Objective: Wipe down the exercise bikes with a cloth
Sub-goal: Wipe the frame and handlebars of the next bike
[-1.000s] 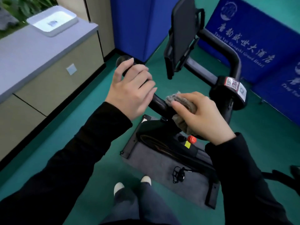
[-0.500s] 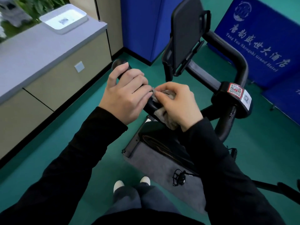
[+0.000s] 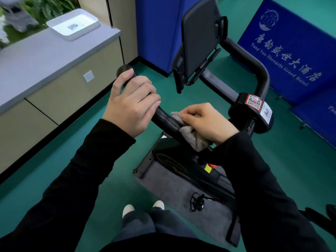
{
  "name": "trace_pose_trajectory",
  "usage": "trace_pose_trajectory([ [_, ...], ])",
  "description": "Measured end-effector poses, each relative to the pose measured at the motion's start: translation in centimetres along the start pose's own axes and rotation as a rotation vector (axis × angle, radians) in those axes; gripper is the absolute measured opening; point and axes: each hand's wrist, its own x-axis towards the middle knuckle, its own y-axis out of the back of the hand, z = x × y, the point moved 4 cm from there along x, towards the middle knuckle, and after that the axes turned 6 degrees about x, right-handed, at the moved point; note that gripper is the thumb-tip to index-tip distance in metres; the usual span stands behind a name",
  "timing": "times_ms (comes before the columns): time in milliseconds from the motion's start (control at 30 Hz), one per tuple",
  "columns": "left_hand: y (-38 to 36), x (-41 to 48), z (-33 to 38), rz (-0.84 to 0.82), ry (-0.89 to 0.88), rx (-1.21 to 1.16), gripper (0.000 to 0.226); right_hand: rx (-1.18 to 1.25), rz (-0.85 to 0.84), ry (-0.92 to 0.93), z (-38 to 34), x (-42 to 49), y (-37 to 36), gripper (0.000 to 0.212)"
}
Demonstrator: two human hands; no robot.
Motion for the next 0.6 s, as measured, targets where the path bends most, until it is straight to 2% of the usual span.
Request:
trace_pose_trajectory([
  [167,0.0,-0.2,0.3,0.007,0.036,0.012,0.022,0.011,0.050,0.022,0.3,-0.3,-0.1,0.026],
  [367,0.0,-0.1,0.2,0.042,0.034,0.012,0.022,-0.074,0.022,-0.027,-0.7,-0.5,0.2,0.013],
  [433,0.0,-0.1,0.1,0.053,0.025,0.005,0.021,-0.123,0.131,-0.009,-0.4,-1.9,0.7,0.008],
  [600,-0.3,-0.2,-0.2,0.082,-0.008,-0.024,0.019,-0.093,0.540,0.100,-0.7,-5.6,-0.9,0.004],
])
